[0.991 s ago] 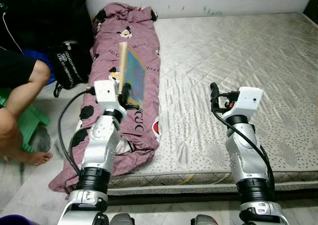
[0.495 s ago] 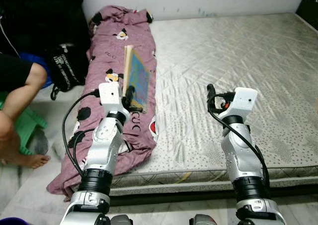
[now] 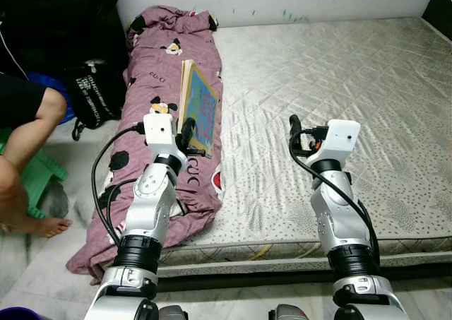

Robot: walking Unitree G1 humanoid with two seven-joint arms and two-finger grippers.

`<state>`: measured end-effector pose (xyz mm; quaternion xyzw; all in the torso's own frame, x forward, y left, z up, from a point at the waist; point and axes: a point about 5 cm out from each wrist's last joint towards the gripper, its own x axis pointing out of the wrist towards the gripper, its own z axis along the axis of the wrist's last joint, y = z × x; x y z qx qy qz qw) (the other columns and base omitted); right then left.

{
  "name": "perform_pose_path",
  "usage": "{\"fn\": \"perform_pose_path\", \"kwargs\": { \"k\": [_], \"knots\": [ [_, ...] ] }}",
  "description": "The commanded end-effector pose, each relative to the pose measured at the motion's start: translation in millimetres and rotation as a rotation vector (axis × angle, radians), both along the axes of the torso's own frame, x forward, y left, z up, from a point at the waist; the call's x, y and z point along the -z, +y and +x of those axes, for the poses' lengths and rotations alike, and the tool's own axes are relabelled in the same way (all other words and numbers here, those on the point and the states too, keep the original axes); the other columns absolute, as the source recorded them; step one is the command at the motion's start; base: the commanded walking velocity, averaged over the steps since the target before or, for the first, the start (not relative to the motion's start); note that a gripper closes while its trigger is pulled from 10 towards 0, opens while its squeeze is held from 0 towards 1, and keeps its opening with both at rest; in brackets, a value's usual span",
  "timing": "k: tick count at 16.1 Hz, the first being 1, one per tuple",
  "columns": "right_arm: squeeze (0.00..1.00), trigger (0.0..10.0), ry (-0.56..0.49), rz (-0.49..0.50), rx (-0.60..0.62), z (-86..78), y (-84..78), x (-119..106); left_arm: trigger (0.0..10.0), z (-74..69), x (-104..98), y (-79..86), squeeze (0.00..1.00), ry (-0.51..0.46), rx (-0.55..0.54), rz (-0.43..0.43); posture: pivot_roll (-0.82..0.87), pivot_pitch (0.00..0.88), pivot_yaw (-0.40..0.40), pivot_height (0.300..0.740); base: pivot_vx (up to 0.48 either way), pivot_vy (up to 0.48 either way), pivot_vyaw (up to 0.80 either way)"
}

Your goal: Clean up the room

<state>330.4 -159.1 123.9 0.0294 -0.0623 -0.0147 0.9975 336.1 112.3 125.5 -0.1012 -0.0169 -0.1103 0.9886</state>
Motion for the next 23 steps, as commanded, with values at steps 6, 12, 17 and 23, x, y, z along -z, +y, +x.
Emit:
{"fn": "perform_pose_path", "kwargs": {
  "k": [6,12,17,23],
  "knots": [
    [0.00,10.0,-0.011,-0.020,-0.014,2.1,2.5,-1,10.0,3.2,-9,-0.3,0.00,-0.049,0.000,-0.009,-0.10,0.000,0.059,0.740,0.000,-0.306,0.00],
    [0.00,10.0,-0.044,-0.065,-0.054,-9.9,-5.5,-4,10.0,-1.7,-2,11.8,0.00,-0.030,-0.027,0.009,-0.10,0.000,0.057,0.740,0.000,-0.315,0.00],
    [0.00,10.0,-0.019,-0.074,-0.057,-17.4,-16.2,2,10.0,-6.4,4,19.7,0.00,-0.016,-0.046,0.018,-0.11,0.000,0.056,0.740,0.000,-0.255,0.00],
    [0.00,10.0,-0.006,-0.083,-0.082,-18.7,-12.5,4,10.0,-5.3,0,14.9,0.00,-0.046,-0.012,-0.010,-0.11,0.000,0.058,0.740,0.000,0.000,0.00]
  ]
}}
